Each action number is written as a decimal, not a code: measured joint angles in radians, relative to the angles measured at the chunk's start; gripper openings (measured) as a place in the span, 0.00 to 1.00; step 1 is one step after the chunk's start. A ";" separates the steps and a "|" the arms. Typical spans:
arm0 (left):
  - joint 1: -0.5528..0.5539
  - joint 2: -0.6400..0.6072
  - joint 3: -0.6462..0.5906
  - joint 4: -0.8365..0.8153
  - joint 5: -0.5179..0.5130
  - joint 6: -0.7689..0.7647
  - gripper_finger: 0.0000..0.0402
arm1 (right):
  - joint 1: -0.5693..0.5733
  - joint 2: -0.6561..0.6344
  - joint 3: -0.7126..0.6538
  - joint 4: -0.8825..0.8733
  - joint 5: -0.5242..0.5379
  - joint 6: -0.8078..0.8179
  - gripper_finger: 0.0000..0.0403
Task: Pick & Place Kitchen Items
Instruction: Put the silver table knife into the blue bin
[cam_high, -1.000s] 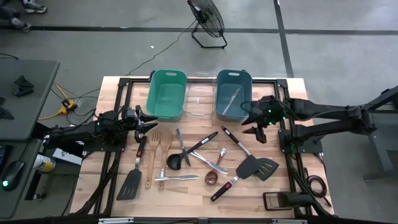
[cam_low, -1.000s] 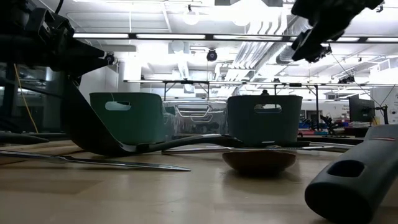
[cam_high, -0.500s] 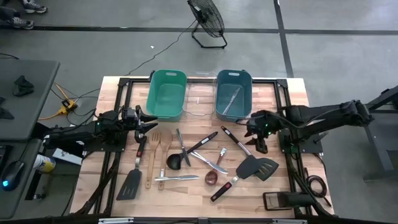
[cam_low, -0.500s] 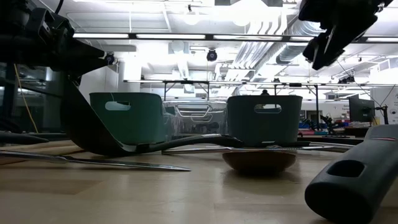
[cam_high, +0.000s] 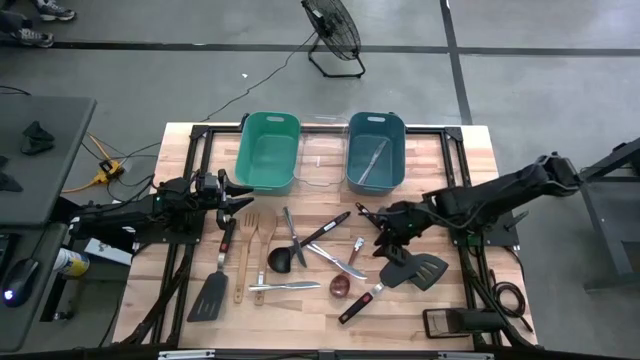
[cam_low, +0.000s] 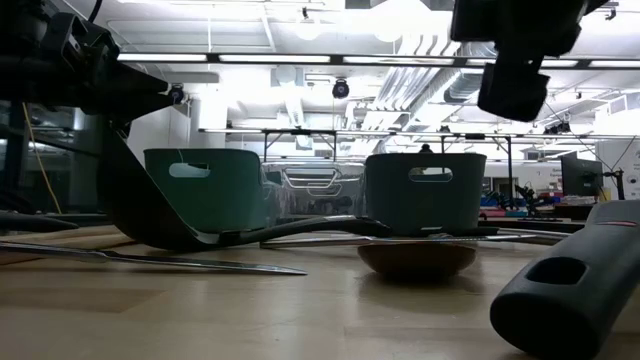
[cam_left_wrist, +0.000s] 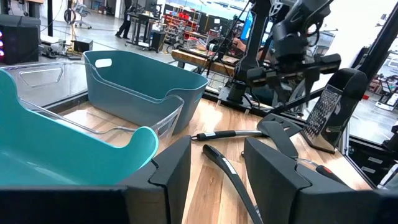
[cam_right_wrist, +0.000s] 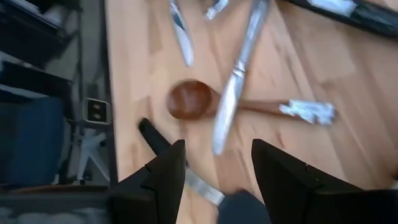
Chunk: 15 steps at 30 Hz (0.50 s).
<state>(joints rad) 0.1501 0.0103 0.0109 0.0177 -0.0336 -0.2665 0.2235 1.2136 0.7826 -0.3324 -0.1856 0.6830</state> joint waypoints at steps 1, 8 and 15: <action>0.000 0.000 0.000 0.000 0.000 0.000 0.37 | 0.003 0.001 0.000 0.021 -0.001 -0.003 0.44; 0.000 0.000 0.000 0.000 0.000 0.000 0.37 | 0.004 0.002 0.053 0.025 0.008 -0.108 0.44; 0.000 0.000 0.000 0.000 0.000 0.000 0.37 | 0.019 0.007 0.152 -0.035 0.004 -0.272 0.44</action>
<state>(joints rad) 0.1502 0.0103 0.0109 0.0177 -0.0336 -0.2667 0.2428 1.2205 0.9342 -0.3670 -0.1812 0.4108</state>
